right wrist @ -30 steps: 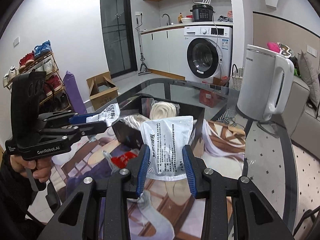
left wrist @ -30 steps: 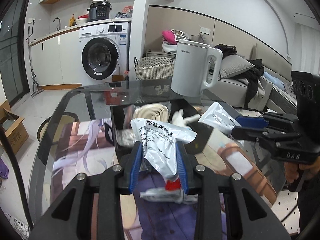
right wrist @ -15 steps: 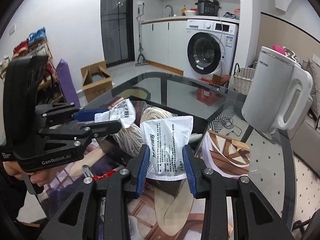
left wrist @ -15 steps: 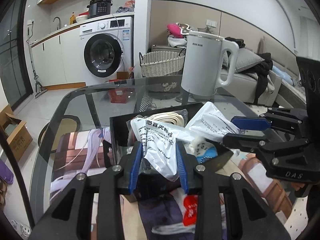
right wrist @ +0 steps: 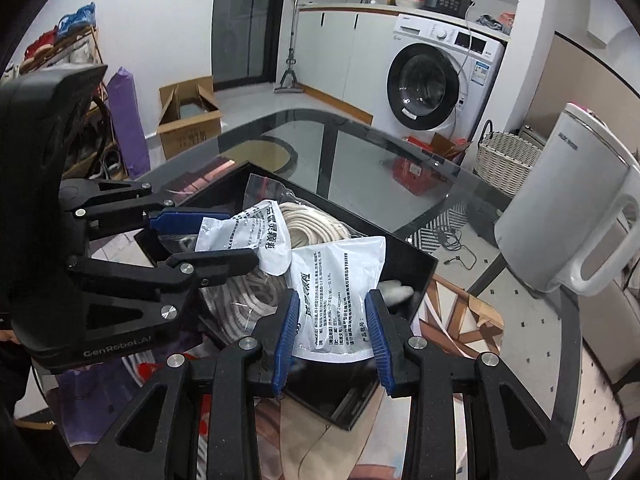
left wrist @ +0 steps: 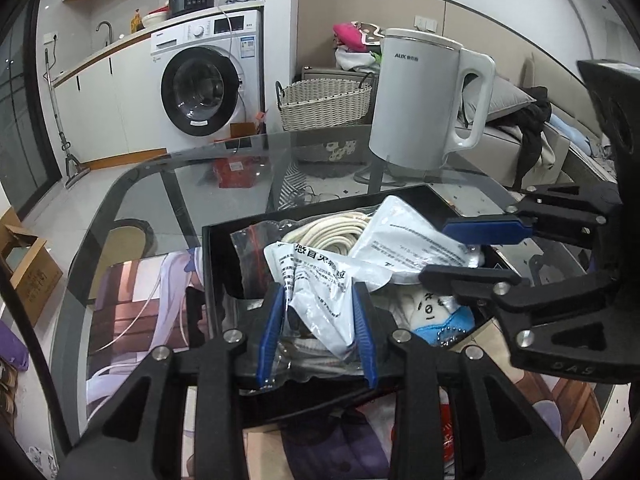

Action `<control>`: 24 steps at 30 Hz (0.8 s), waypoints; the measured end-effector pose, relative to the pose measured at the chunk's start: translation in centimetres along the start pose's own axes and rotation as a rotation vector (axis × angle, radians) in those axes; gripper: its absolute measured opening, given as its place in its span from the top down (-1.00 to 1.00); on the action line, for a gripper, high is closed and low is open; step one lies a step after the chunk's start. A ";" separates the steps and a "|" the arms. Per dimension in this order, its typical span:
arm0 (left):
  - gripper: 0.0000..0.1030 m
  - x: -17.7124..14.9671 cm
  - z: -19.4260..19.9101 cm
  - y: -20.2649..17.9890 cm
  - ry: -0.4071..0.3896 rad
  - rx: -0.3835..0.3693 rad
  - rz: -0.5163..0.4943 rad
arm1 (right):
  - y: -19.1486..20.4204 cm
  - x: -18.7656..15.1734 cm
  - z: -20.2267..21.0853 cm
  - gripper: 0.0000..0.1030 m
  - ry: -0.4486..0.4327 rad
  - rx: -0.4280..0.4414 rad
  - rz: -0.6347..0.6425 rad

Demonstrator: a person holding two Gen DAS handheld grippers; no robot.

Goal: Organize soft objects
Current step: 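Carry both sachets into the black box and open both tools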

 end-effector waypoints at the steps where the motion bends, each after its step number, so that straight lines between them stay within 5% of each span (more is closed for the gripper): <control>1: 0.37 0.0 -0.1 0.1 0.005 -0.002 0.000 | 0.0 0.1 -0.2 0.34 0.004 0.002 0.001; 12: 0.37 -0.1 -0.3 0.0 0.043 -0.031 0.015 | 1.1 1.0 -2.2 0.30 0.087 0.033 0.063; 18: 0.32 0.2 -0.5 0.1 0.051 -0.032 0.009 | 0.0 1.0 -2.7 0.01 0.069 0.066 0.036; 24: -0.30 0.2 0.6 -0.1 0.024 -0.021 0.018 | -0.2 0.1 0.6 -0.56 -0.041 0.037 0.009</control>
Point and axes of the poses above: each gripper's, at about its wrist camera, not at the fingertips, and z roughly against the way its jaws point, y to its left, x to its top, the point moved 4 cm from there along -z, roughly the way its jaws point, and after that the axes turned 8 degrees about -x, right-handed, at the moved point
